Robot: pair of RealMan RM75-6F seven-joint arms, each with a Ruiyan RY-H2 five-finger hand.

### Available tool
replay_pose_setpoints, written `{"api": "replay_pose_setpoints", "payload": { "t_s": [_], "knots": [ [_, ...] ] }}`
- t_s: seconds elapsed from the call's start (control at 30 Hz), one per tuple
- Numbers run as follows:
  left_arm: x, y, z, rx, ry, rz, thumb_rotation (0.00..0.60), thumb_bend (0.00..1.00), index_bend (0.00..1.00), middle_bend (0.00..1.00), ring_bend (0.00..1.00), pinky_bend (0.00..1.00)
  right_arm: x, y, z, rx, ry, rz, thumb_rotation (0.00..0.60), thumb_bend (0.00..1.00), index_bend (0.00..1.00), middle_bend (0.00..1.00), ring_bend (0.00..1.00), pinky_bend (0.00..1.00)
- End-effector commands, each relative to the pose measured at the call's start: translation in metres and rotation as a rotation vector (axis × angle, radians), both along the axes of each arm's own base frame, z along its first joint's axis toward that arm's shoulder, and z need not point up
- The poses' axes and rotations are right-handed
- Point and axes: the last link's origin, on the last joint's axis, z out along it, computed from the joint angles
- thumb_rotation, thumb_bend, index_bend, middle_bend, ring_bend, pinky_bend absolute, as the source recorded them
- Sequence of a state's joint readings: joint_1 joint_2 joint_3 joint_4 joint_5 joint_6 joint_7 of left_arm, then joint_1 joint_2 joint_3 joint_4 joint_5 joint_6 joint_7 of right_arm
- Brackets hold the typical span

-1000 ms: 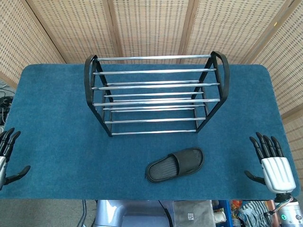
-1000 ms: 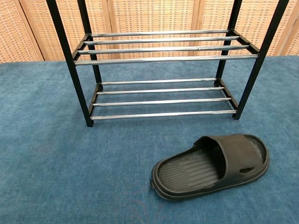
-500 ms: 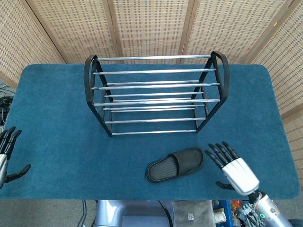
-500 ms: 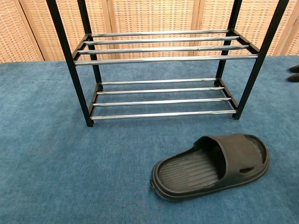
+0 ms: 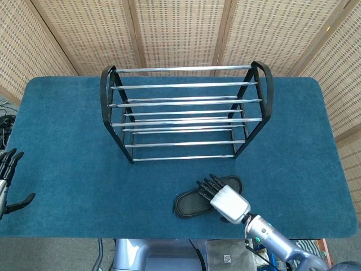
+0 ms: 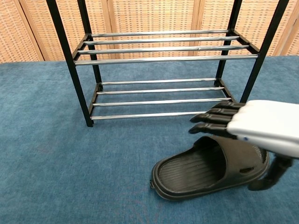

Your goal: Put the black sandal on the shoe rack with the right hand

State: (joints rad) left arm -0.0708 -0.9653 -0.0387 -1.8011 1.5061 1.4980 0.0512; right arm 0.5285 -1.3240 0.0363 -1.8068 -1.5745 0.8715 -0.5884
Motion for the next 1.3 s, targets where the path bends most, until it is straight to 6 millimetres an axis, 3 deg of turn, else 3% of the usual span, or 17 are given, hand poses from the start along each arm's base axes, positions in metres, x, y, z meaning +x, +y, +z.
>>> {"api": "replay_pose_setpoints", "payload": {
  "t_s": [0.03, 0.83, 1.3],
  "knots": [
    [0.000, 0.000, 0.000, 0.001, -0.002, -0.002, 0.600, 0.22, 0.00, 0.00, 0.00, 0.00, 0.031, -0.002, -0.029, 0.051, 0.027, 0.000, 0.600, 0.00, 0.00, 0.00, 0.00, 0.00],
    [-0.001, -0.001, 0.005, 0.005, -0.019, -0.011, 0.600, 0.22, 0.00, 0.00, 0.00, 0.00, 0.061, 0.000, -0.069, 0.027, 0.154, -0.093, 0.600, 0.00, 0.00, 0.00, 0.00, 0.00],
    [-0.002, 0.000, 0.007, -0.001, -0.031, -0.010, 0.600, 0.22, 0.00, 0.00, 0.00, 0.00, 0.055, -0.010, -0.078, -0.010, 0.245, -0.087, 0.600, 0.00, 0.00, 0.00, 0.00, 0.00]
  ]
}}
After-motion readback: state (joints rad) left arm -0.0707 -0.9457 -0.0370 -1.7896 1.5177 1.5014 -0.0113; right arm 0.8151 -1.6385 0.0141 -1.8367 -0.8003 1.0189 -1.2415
